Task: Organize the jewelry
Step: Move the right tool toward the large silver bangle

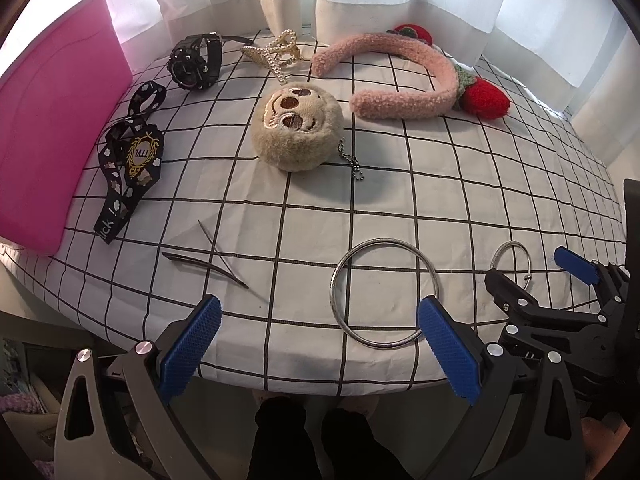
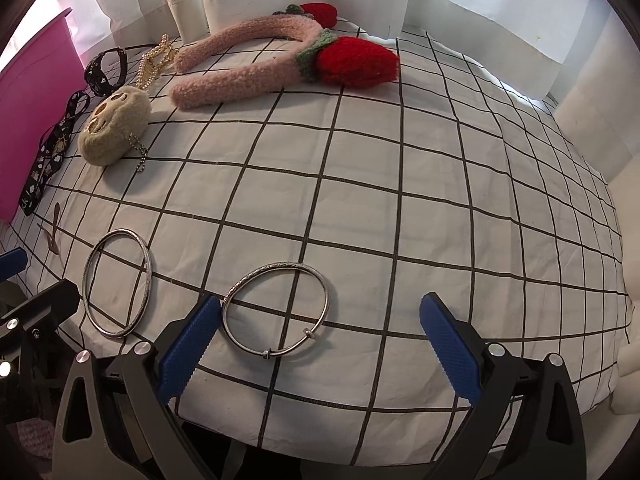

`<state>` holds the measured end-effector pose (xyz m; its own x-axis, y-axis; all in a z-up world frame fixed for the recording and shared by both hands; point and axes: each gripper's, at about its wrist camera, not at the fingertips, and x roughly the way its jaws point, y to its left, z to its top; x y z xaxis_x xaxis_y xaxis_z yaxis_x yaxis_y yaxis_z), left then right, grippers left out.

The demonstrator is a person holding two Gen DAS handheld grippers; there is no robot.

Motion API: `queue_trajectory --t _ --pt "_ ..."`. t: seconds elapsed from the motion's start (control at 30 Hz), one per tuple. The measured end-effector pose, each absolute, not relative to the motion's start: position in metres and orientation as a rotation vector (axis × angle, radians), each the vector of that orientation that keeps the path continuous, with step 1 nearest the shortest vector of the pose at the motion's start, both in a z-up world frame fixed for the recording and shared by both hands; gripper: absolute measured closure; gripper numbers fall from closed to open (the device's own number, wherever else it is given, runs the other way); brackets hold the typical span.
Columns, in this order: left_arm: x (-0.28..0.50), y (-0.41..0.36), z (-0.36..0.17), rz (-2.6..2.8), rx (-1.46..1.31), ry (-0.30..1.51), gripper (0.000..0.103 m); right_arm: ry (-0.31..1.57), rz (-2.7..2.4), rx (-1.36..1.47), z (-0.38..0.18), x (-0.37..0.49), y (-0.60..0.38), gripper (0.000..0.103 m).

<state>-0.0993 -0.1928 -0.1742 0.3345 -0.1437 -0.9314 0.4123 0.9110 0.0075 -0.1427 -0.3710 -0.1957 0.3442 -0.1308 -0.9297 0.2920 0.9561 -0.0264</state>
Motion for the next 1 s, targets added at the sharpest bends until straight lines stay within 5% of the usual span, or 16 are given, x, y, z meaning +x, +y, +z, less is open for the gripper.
queue_trajectory --t 1.0 --pt "-0.109 -0.220 -0.210 -0.387 0.264 1.129 0.005 1.137 -0.322 0.173 -0.193 -0.163 -0.404 0.008"
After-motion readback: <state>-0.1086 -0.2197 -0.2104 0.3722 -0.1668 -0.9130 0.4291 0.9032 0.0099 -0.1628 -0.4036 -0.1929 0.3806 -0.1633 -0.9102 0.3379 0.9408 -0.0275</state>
